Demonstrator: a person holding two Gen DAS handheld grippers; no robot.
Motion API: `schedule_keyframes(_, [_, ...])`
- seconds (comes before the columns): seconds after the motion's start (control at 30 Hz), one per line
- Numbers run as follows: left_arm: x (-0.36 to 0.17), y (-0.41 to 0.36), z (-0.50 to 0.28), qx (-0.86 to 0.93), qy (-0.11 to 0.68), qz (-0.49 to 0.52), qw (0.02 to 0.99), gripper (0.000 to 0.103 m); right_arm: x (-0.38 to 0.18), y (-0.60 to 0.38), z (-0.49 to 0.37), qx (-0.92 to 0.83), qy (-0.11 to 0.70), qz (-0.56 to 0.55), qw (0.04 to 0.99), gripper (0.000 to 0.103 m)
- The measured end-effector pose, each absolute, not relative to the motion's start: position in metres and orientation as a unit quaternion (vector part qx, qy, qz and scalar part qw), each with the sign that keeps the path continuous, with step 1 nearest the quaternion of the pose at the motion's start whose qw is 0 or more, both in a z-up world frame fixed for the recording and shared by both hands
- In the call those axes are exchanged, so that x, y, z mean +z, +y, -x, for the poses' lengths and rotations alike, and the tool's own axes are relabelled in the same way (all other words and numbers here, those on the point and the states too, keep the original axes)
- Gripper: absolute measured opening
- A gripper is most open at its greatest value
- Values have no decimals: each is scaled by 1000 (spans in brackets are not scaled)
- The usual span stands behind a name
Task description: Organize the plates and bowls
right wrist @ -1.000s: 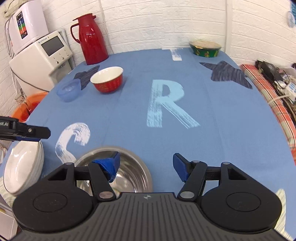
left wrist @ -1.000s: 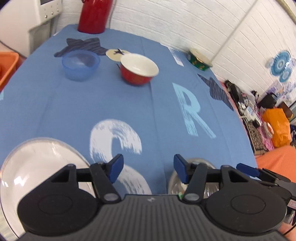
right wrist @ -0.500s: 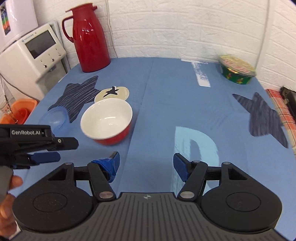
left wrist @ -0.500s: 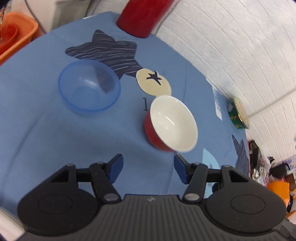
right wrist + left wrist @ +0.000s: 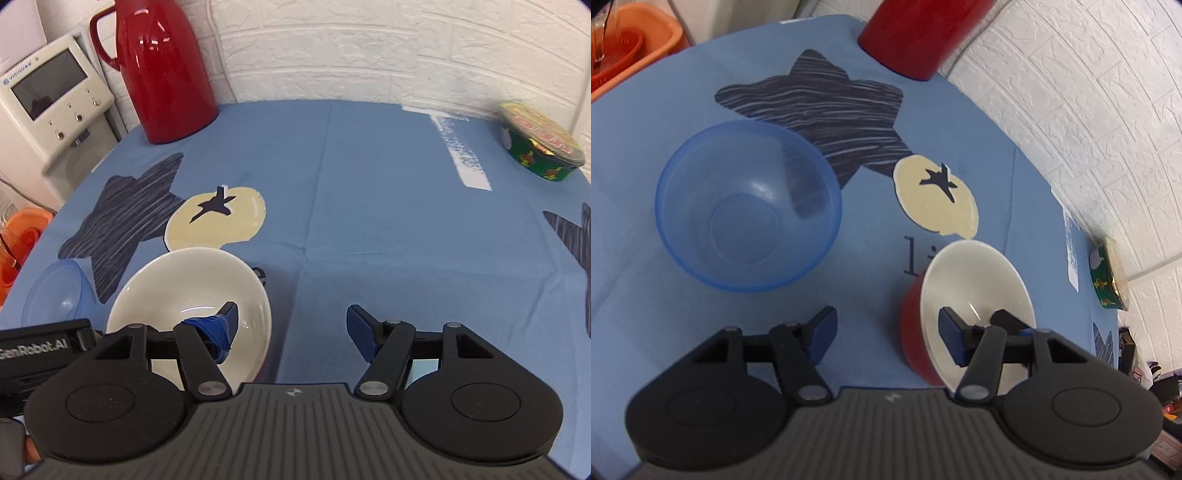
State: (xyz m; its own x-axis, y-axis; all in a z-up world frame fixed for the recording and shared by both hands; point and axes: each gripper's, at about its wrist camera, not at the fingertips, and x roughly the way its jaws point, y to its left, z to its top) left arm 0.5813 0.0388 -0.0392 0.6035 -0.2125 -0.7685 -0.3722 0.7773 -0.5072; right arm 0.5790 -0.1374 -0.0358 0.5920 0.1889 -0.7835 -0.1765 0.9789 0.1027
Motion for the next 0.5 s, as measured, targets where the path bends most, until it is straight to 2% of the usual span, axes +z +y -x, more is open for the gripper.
schedule_keyframes(0.5, [-43,33,-579,42,440,317,839,58,-52,-129,-585,97,448,0,889,59])
